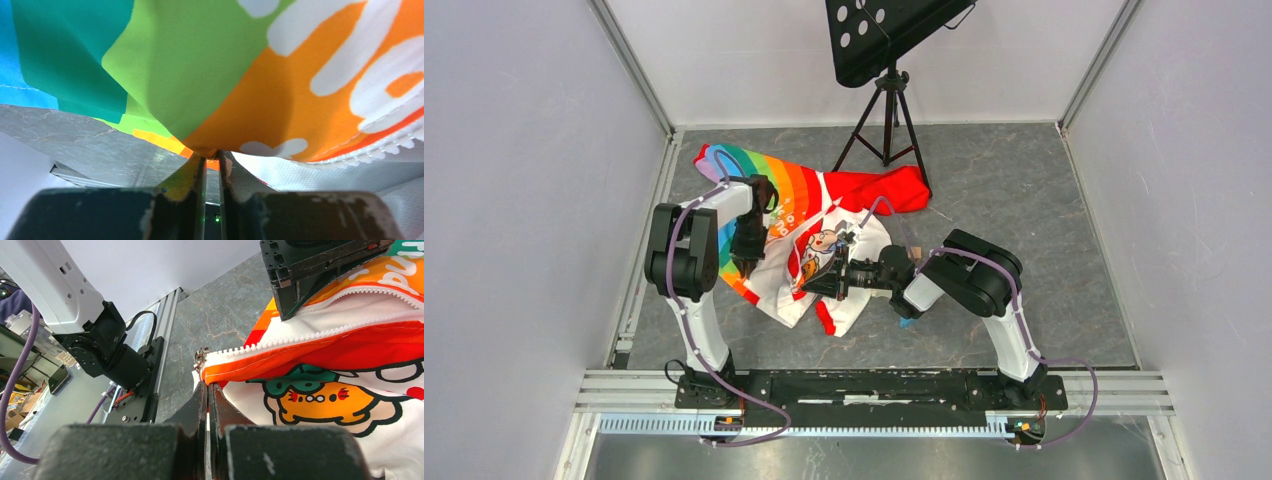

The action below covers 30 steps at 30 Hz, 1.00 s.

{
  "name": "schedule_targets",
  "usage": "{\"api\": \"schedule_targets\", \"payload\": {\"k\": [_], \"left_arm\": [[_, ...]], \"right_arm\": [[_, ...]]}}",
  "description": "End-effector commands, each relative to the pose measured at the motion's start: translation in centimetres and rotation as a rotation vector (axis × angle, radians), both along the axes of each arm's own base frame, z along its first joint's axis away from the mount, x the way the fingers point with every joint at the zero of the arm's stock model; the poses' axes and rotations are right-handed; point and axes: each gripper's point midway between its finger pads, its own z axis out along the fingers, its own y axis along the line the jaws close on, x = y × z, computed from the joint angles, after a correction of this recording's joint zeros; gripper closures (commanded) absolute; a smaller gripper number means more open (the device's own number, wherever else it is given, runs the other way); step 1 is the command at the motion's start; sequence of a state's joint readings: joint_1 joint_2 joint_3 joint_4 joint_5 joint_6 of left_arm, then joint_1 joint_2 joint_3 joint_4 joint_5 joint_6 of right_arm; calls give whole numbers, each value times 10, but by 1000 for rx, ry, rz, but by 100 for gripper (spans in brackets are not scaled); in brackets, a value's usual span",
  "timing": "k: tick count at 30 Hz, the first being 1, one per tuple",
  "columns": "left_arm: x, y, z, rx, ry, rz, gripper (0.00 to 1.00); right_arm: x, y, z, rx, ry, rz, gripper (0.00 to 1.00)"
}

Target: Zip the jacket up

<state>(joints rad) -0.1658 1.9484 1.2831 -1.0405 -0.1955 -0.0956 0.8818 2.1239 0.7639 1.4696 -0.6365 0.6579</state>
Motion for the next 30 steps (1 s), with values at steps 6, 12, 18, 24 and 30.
{"api": "schedule_targets", "payload": {"k": [6,12,18,24,30], "left_arm": [[20,-1,28,-5,-132,0,93],[24,-14,47,-84,-224,23,98],[22,-23,59,-146,-276,15,86],[21,-25,44,-152,-221,13,82],[23,-26,37,-153,-210,13,93]], "right_arm": [[-2,3,40,131,-133,15,100],[-2,5,38,121,-131,21,100],[-2,8,37,115,-132,25,100],[-4,9,36,108,-138,30,100],[-4,10,35,106,-140,32,100]]}}
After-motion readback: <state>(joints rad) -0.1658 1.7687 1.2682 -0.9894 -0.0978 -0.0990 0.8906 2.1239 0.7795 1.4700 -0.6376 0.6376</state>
